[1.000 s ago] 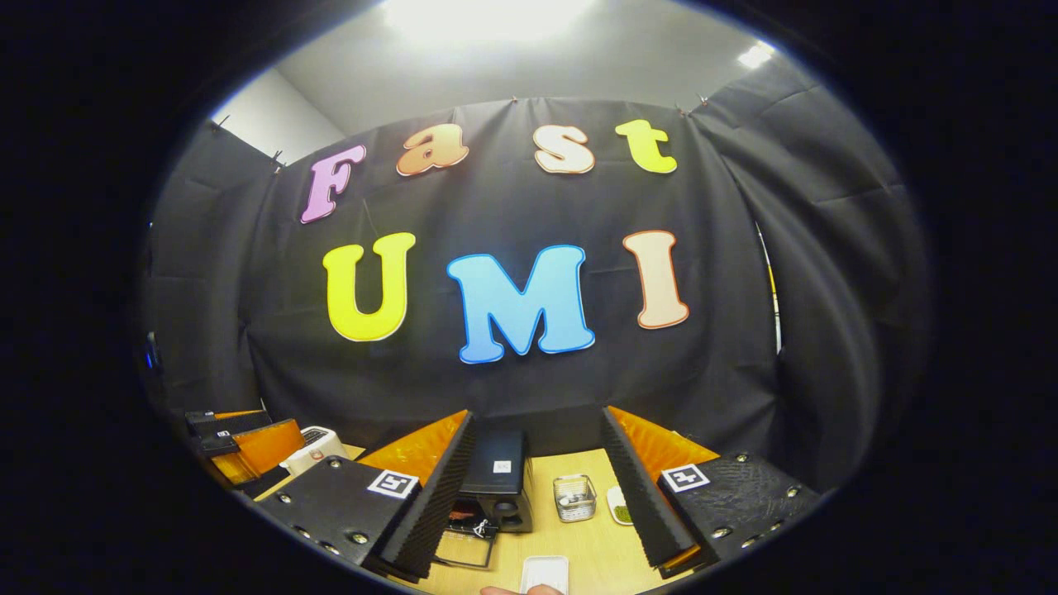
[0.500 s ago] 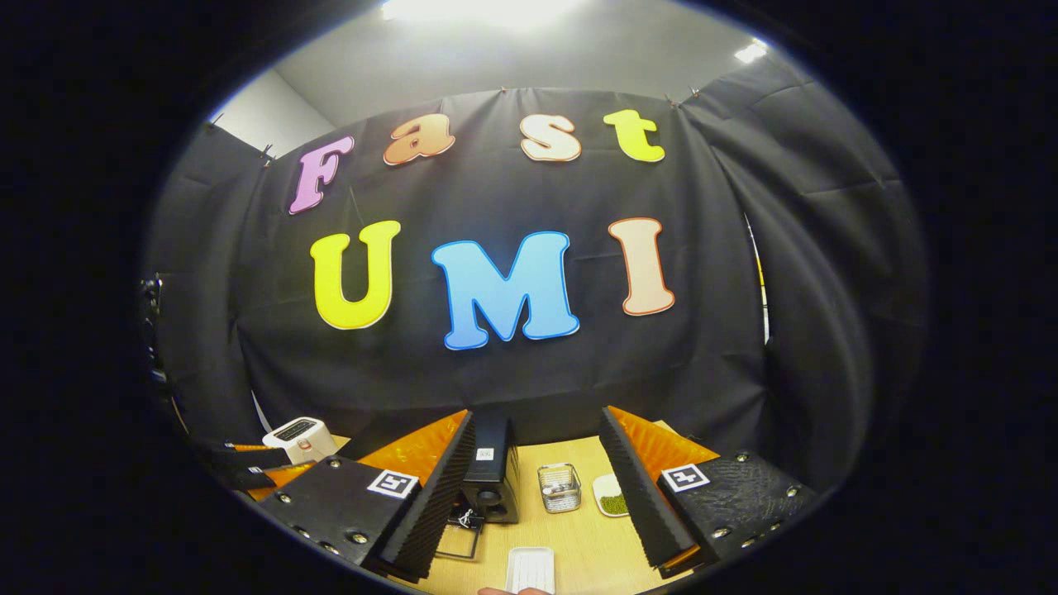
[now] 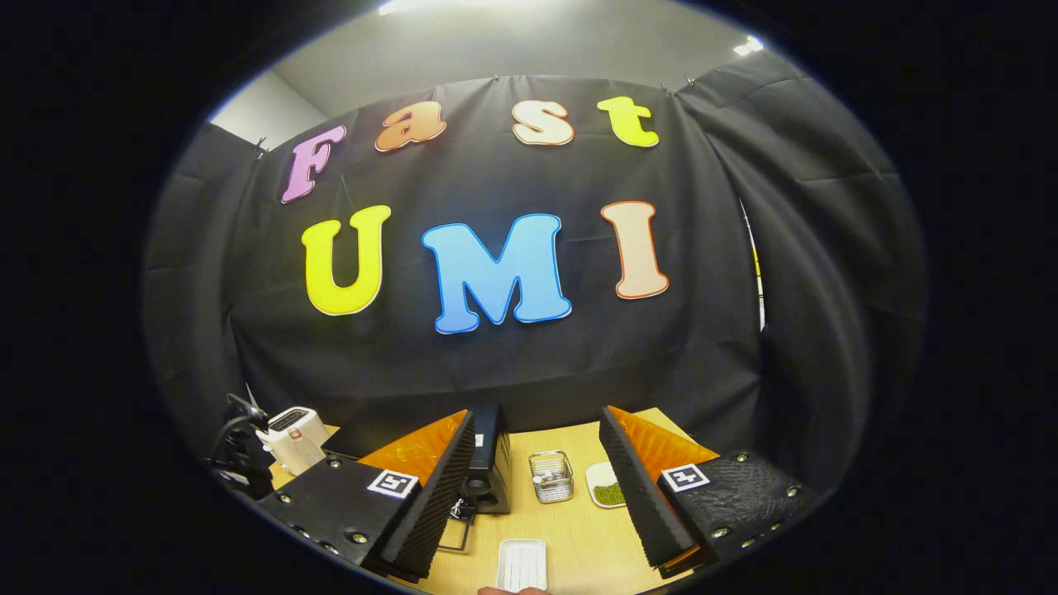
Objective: Open the electric oven with the left hand, put the food in, and close the electric oven.
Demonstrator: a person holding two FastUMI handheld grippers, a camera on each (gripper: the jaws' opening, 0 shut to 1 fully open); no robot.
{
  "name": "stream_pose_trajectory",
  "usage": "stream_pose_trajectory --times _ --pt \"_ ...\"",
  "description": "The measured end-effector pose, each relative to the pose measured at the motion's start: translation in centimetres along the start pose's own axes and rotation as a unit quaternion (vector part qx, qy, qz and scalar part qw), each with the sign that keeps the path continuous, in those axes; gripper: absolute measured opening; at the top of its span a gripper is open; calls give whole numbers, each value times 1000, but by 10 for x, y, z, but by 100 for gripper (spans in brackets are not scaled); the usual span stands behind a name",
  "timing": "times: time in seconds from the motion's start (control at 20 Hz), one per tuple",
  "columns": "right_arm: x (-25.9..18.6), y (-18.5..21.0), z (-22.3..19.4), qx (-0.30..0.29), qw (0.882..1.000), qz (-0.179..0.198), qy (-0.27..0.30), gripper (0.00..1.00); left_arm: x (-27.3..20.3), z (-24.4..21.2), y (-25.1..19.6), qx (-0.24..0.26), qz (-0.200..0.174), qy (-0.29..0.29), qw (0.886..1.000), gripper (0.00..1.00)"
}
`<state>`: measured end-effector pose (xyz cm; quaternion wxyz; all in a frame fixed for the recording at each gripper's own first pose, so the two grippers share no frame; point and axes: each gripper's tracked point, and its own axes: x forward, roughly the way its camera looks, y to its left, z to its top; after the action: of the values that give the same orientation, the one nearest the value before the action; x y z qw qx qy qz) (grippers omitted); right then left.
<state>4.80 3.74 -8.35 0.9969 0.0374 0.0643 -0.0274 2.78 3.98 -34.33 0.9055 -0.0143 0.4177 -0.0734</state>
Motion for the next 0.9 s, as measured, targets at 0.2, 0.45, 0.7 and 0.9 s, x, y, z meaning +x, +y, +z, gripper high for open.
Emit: stream_pose_trajectory --times 0.2,0.45,0.7,0.9 --pt "1 -12 -5 2 1000 -12 9 92 26 -47 10 -11 13 81 997 100" --pt "0 -26 -14 -1 999 -26 21 92 63 -83 12 -9 10 160 987 98" --pt "0 -40 -13 -6 999 -44 21 92 92 -91 15 -20 16 187 982 93" --pt "1 -52 -12 -8 998 -58 21 92 107 -94 20 -22 21 200 979 98"
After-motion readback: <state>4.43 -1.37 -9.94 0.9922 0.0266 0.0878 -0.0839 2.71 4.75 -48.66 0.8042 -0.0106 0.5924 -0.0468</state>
